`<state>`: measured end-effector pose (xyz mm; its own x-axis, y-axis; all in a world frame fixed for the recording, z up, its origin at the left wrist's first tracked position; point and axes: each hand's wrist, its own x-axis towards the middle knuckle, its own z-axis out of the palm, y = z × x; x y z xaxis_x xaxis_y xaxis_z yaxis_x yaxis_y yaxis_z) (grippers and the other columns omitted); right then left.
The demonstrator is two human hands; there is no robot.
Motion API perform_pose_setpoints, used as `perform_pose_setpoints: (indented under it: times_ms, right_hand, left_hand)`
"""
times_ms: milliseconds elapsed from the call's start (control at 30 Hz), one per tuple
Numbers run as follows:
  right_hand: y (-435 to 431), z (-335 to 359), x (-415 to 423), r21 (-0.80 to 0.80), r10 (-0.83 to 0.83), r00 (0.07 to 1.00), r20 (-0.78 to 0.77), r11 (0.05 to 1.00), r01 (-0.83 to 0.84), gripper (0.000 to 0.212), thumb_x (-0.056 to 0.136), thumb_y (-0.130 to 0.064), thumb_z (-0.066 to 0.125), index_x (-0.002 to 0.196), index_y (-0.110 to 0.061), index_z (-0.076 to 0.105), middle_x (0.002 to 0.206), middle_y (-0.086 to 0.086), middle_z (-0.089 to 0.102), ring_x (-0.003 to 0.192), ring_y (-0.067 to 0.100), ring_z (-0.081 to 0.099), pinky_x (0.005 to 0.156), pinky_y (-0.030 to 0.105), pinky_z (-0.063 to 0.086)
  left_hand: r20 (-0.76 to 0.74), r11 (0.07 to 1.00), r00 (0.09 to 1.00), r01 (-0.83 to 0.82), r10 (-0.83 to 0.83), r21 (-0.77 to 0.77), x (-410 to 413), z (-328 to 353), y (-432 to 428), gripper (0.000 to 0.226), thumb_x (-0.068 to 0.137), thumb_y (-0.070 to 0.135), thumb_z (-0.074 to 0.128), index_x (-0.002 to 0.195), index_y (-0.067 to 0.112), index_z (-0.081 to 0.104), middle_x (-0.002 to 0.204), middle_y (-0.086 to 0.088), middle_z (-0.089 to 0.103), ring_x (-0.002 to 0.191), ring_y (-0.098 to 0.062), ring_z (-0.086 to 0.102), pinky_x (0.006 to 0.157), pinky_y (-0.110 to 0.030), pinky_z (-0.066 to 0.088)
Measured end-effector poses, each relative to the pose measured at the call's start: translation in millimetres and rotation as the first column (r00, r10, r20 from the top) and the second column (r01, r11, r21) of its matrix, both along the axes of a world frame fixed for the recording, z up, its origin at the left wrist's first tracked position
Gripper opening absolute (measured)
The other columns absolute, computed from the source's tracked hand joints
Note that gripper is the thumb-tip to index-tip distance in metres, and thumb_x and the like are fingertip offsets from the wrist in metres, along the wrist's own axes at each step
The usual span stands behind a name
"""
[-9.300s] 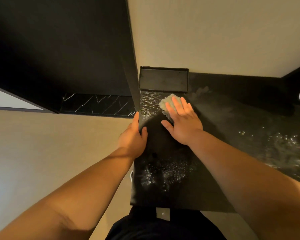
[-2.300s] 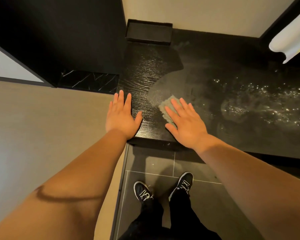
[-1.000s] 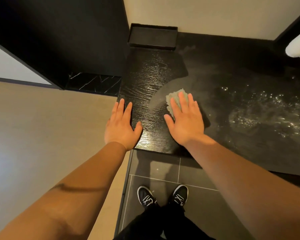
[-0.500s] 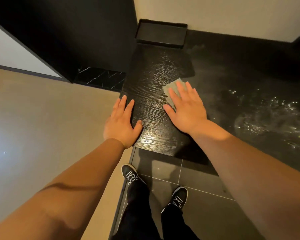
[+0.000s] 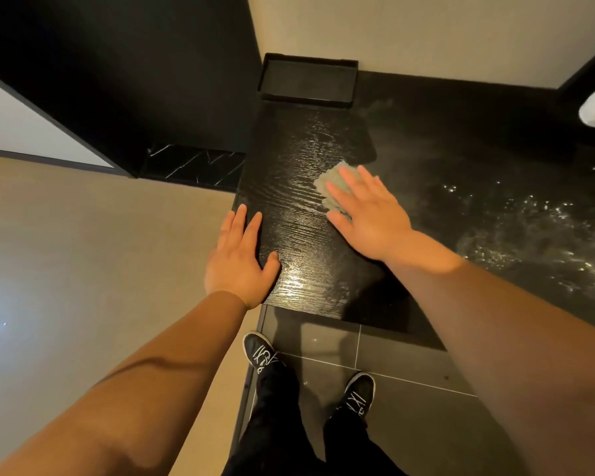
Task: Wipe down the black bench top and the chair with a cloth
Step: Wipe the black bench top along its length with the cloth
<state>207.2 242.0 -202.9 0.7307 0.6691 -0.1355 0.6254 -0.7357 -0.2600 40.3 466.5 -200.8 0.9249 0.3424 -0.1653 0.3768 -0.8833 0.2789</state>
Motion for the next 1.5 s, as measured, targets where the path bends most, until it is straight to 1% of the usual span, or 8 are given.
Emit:
perform_pose_setpoints:
  times_ms: [133,367,667,767,900,1100,1233,1500]
  right_hand:
    - [18.8,5.6,-10.0,-0.062,-0.202,0.979,0.002,0.977,0.202,0.075,0.099,-0.07,0.02,0.164,-0.031,0.022,0.174,0.006,0.004,0.159,0.037,0.001,0.128,0.054,0.008]
    - [48.1,1.7,-40.5,-0.033,0.29,0.956,-0.041,0.956,-0.292,0.082,0.097,-0.078,0.027,0.165,-0.033,0.022,0.175,-0.002,-0.001,0.16,0.026,-0.009,0.13,0.049,0.003]
    - [4.0,3.1,-31.1,-0.058,-0.282,0.959,-0.015,0.958,0.281,0.071,0.104,-0.064,0.021,0.165,-0.028,0.017,0.174,0.006,-0.001,0.159,0.036,-0.006,0.129,0.051,-0.001]
    - [3.8,3.0,-66.5,-0.043,-0.067,0.998,0.0,0.997,0.067,0.074,0.102,-0.07,0.024,0.165,-0.032,0.013,0.175,0.005,-0.001,0.16,0.035,-0.007,0.129,0.051,0.001]
    - [-22.8,-6.3,-95.7,0.057,0.228,0.973,0.035,0.971,-0.23,0.072,0.101,-0.067,0.04,0.161,-0.027,0.035,0.174,0.002,0.015,0.161,0.029,0.007,0.13,0.049,0.011]
    - [-77.0,-5.8,-79.2,-0.008,-0.092,0.995,0.026,0.996,0.092,0.068,0.103,-0.063,0.026,0.162,-0.028,0.035,0.174,0.0,0.013,0.161,0.027,0.005,0.128,0.053,0.016]
    - [-53.6,6.1,-95.3,-0.085,-0.249,0.965,-0.086,0.966,0.242,0.076,0.101,-0.067,0.008,0.166,-0.028,0.01,0.174,0.005,-0.008,0.159,0.034,-0.011,0.13,0.052,0.001]
    - [-74.6,-3.6,-138.0,-0.06,0.092,0.994,-0.055,0.994,-0.096,0.07,0.103,-0.06,0.026,0.164,-0.027,0.024,0.175,0.005,0.002,0.16,0.034,-0.005,0.129,0.048,0.001]
  left_hand:
    - [-0.011,1.0,1.0,-0.002,0.002,-0.002,-0.8,-0.7,0.9,0.079,0.1,0.059,0.048,0.168,0.03,0.02,0.178,0.003,0.005,0.164,-0.019,0.001,0.124,-0.05,0.034]
    - [-0.019,1.0,1.0,0.015,-0.015,0.007,-0.9,-5.2,2.9,0.08,0.099,0.062,0.044,0.168,0.029,0.019,0.178,0.002,0.002,0.164,-0.019,-0.001,0.126,-0.051,0.033]
    - [-0.017,1.0,1.0,0.021,-0.021,0.0,-0.7,-2.2,1.0,0.079,0.1,0.058,0.045,0.168,0.028,0.019,0.178,0.002,0.003,0.164,-0.019,-0.001,0.127,-0.048,0.028]
    - [-0.015,1.0,1.0,0.022,-0.021,0.012,0.0,-2.2,0.2,0.079,0.1,0.059,0.045,0.168,0.028,0.02,0.178,0.001,0.004,0.164,-0.02,0.0,0.128,-0.049,0.027]
    - [-0.023,0.999,1.0,0.017,-0.016,0.027,-0.4,-2.6,0.7,0.078,0.101,0.059,0.045,0.167,0.028,0.02,0.178,0.001,0.005,0.164,-0.02,0.001,0.127,-0.049,0.028]
    - [-0.009,1.0,1.0,-0.002,0.002,0.008,-1.0,-1.8,-2.2,0.075,0.101,0.055,0.048,0.167,0.029,0.022,0.177,0.003,0.008,0.163,-0.018,0.003,0.125,-0.051,0.032]
    - [0.004,1.0,1.0,0.003,-0.003,0.02,-2.0,-3.9,-2.0,0.074,0.102,0.055,0.048,0.166,0.029,0.022,0.177,0.002,0.009,0.163,-0.02,0.005,0.126,-0.052,0.03]
    - [-0.049,0.986,0.999,0.031,-0.023,0.163,0.3,-4.2,-6.6,0.07,0.105,0.058,0.038,0.167,0.03,0.02,0.177,-0.004,0.011,0.163,-0.027,0.009,0.131,-0.058,0.008]
